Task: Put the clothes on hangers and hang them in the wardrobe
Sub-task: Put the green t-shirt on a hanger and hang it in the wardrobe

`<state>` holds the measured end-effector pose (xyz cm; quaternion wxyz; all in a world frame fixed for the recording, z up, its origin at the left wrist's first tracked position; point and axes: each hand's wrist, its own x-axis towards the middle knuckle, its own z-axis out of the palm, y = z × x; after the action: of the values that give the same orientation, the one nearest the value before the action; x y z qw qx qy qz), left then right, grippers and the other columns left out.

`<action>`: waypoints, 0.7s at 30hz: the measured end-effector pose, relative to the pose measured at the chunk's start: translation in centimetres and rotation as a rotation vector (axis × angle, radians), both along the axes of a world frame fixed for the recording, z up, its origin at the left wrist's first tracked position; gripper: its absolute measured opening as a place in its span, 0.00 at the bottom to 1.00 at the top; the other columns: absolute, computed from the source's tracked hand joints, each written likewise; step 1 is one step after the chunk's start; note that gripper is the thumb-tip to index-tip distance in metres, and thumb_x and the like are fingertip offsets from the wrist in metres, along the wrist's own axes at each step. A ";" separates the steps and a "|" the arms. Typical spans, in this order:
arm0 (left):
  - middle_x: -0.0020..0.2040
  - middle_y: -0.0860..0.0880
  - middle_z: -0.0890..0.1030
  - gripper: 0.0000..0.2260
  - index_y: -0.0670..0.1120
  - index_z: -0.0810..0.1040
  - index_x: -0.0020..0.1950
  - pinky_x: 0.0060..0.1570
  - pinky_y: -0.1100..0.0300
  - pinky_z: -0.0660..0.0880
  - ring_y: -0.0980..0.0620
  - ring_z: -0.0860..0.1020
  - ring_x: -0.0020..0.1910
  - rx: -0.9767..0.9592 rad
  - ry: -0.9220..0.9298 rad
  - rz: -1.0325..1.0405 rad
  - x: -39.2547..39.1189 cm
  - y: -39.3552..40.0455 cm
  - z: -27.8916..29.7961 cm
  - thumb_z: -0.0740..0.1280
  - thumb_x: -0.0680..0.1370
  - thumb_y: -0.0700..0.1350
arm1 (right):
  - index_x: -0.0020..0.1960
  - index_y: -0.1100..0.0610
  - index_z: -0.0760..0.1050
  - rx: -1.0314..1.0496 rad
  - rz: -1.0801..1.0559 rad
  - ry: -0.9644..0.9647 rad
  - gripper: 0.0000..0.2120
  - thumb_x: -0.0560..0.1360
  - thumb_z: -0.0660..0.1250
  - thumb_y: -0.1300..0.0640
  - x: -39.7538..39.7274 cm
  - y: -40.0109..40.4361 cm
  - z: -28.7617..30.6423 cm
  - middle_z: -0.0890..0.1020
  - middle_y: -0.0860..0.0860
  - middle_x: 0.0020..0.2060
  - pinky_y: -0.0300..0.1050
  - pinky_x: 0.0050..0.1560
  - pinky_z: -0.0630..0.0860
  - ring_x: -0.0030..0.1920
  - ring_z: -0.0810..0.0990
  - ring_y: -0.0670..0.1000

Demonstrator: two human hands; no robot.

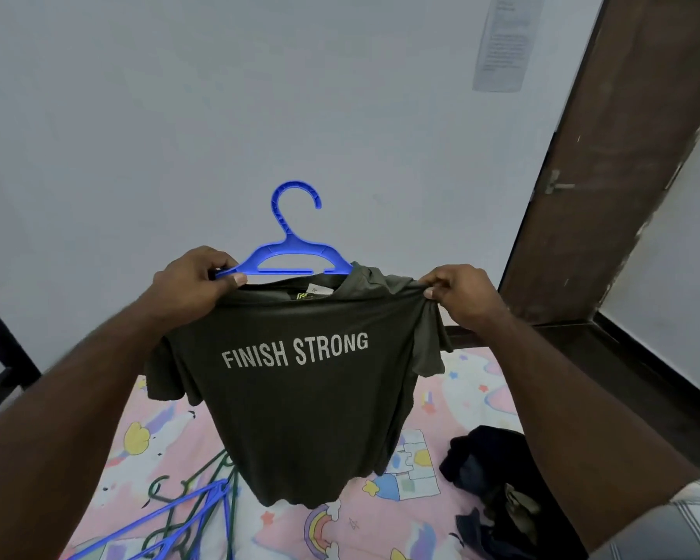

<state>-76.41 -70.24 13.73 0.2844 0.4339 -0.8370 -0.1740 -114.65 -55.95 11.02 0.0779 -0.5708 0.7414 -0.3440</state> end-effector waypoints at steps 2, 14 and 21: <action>0.46 0.51 0.79 0.07 0.51 0.81 0.44 0.51 0.50 0.73 0.48 0.78 0.46 0.026 0.032 -0.027 0.5 0.1 0.5 0.68 0.81 0.50 | 0.54 0.52 0.84 -0.009 -0.032 -0.031 0.09 0.77 0.69 0.62 -0.3 0.3 0.0 0.85 0.46 0.42 0.40 0.51 0.76 0.48 0.82 0.47; 0.45 0.54 0.80 0.04 0.59 0.80 0.44 0.54 0.44 0.74 0.49 0.79 0.45 0.063 0.036 -0.071 -0.9 -0.2 1.1 0.70 0.79 0.54 | 0.51 0.48 0.85 0.062 0.179 -0.061 0.07 0.74 0.74 0.49 2.7 -0.3 2.9 0.85 0.41 0.47 0.39 0.52 0.75 0.50 0.81 0.42; 0.44 0.54 0.80 0.06 0.54 0.81 0.43 0.49 0.50 0.72 0.49 0.78 0.44 0.071 0.030 -0.112 -1.6 -0.4 1.1 0.70 0.79 0.52 | 0.46 0.54 0.81 -0.072 0.121 -0.119 0.10 0.82 0.63 0.54 2.8 -0.9 4.2 0.83 0.47 0.43 0.46 0.49 0.74 0.46 0.80 0.49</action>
<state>-78.04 -70.64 14.82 0.2715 0.3934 -0.8489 -0.2257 -111.83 -56.89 15.27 0.1218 -0.5956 0.6869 -0.3982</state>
